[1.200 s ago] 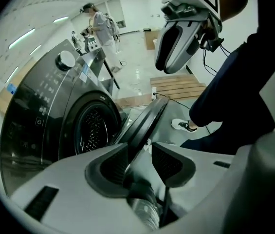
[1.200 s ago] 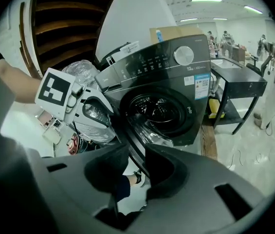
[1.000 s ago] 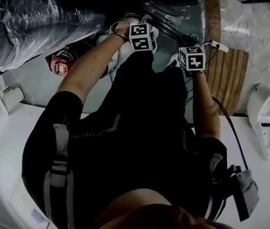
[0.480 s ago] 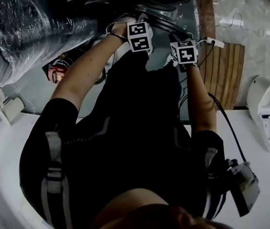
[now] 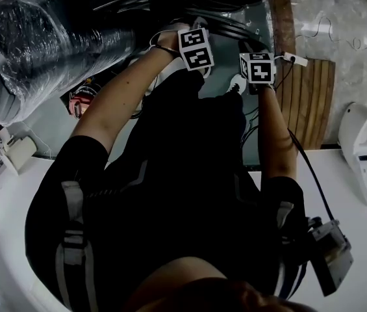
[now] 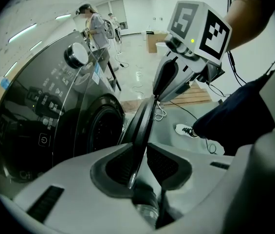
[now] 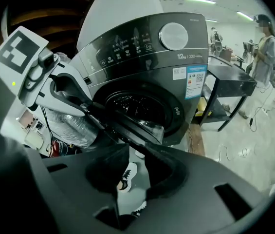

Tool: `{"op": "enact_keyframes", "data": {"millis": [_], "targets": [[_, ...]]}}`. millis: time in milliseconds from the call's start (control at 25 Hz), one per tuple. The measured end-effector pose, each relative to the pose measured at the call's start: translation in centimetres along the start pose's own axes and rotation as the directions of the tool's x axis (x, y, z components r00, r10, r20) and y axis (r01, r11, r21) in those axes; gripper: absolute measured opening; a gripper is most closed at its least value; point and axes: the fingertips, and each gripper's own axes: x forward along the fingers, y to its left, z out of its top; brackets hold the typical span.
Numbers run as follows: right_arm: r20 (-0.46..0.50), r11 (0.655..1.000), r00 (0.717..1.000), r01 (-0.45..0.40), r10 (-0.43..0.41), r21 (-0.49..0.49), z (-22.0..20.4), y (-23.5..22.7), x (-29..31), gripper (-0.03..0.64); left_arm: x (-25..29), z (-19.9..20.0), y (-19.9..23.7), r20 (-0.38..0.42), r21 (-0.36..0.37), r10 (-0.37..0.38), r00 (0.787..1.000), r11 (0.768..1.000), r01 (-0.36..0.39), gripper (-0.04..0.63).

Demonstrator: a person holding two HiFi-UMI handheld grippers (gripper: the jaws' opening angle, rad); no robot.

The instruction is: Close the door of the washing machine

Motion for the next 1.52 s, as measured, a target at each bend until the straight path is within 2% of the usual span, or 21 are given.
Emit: {"op": "enact_keyframes", "data": {"millis": [280,400,520,720,840,1080,1320,1520], "targets": [[0.046,0.995,0.998,0.044,-0.048,0.089,2.2,-1.5,0.9,0.096,0.2,0.5,2.1,0.026,-0.063,0.019,0.999,0.998,-0.017,0.087],[0.046,0.994,0.996,0.074,-0.078,0.086,3.2,-2.2,1.5,0.087,0.3,0.6,3.2,0.032,-0.091,0.013,0.999,0.996,-0.01,0.087],[0.049,0.993,0.994,0.094,-0.098,0.078,4.3,-2.7,1.9,0.084,0.3,0.7,4.1,0.036,-0.088,0.008,0.999,0.996,-0.005,0.084],[0.046,0.982,0.99,0.125,-0.133,0.143,5.0,-3.8,2.6,0.057,0.4,0.9,5.2,0.033,-0.107,0.024,0.999,0.994,-0.02,0.083],[0.053,0.982,0.992,0.108,-0.117,0.153,5.8,-3.8,3.3,0.047,0.4,1.0,6.0,0.04,-0.131,0.035,0.999,0.991,-0.029,0.081],[0.074,0.977,0.989,0.112,-0.128,0.182,7.6,-4.6,4.2,0.006,0.5,1.0,7.2,0.031,-0.134,0.053,0.998,0.99,-0.049,0.077],[0.093,0.974,0.991,0.079,-0.101,0.211,9.4,-5.1,5.1,0.005,0.4,0.9,8.3,0.031,-0.132,0.094,0.995,0.987,-0.089,0.074],[0.086,0.954,0.991,0.07,-0.1,0.292,10.1,-5.4,5.4,0.005,0.0,0.7,8.5,0.03,-0.101,0.091,0.995,0.991,-0.088,0.074]]}}
